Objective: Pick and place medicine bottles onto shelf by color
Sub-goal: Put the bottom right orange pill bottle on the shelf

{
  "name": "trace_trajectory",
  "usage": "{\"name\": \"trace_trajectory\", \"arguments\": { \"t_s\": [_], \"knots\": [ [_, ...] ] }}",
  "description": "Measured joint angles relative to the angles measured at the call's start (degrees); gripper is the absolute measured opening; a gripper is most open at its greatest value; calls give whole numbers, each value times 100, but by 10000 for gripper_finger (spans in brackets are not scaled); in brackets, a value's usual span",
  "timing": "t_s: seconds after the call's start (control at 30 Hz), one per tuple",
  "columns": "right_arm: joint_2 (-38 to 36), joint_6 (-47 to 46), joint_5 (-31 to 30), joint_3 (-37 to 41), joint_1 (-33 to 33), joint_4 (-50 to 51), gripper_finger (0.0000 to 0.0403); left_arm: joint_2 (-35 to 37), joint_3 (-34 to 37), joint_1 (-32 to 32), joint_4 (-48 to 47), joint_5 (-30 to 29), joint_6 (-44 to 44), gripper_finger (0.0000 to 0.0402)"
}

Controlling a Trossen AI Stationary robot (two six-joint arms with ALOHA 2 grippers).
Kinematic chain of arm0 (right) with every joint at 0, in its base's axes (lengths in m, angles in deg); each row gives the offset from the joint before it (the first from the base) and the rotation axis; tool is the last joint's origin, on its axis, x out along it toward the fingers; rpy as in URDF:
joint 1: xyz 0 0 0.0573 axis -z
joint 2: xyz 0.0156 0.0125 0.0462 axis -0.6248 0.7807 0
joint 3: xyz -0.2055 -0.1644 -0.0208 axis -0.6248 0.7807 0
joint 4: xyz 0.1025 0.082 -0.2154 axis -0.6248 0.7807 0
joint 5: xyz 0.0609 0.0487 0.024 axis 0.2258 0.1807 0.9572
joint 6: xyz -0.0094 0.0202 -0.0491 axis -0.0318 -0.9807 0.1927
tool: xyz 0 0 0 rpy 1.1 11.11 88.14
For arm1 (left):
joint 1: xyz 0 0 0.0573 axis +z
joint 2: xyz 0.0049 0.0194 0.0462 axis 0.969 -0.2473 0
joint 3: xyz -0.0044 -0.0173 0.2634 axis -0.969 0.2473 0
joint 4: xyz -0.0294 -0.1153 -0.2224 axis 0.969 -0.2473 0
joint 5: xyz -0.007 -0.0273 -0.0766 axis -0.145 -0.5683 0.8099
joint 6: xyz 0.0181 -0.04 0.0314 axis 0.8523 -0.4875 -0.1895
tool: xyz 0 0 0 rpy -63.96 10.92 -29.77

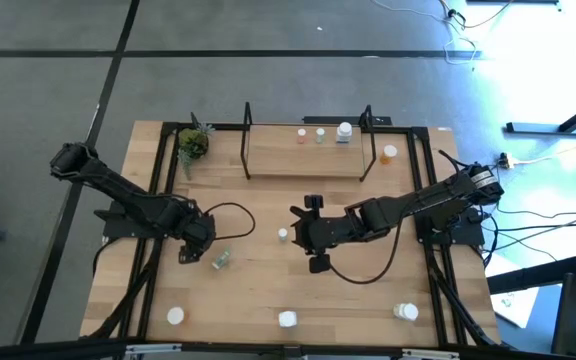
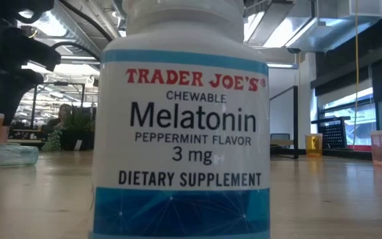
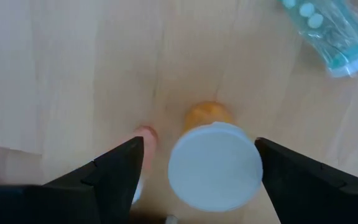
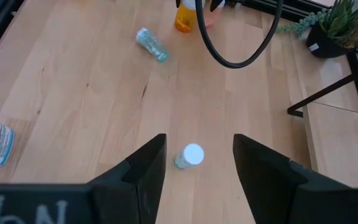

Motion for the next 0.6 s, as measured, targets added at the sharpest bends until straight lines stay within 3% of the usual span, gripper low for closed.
{"name": "trace_trajectory", "arguments": {
  "t_s": [0.37,0.6],
  "knots": [
    [0,0,-2,0,2,-2,188,0,2,0,2,-57,-145,296],
    [0,0,-4,0,2,-2,188,0,2,0,15,-113,-155,259]
  ]
}}
